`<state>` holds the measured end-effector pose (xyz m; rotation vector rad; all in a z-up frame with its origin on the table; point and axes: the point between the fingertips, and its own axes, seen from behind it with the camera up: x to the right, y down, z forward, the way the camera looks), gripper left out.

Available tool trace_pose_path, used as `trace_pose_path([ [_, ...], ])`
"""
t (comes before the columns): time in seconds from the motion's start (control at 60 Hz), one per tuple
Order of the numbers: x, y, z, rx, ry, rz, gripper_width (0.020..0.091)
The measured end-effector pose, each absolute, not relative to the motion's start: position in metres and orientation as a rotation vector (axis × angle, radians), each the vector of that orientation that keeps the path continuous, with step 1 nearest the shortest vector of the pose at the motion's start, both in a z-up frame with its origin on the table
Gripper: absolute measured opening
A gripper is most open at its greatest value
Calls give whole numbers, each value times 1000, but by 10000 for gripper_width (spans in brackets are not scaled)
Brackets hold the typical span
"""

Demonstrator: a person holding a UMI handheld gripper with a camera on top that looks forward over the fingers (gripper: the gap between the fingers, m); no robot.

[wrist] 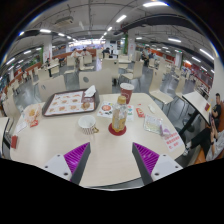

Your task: Pour water

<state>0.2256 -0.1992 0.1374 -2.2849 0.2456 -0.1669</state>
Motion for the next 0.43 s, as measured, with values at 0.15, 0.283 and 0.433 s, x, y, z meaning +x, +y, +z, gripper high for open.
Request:
trace_pose_path([
  [0.15,207,-222,151,-2273,186,-192,850],
  [0.283,198,-230,154,-2269,180,-177,852],
  [0.433,200,-231,158,-2257,156,-204,852],
])
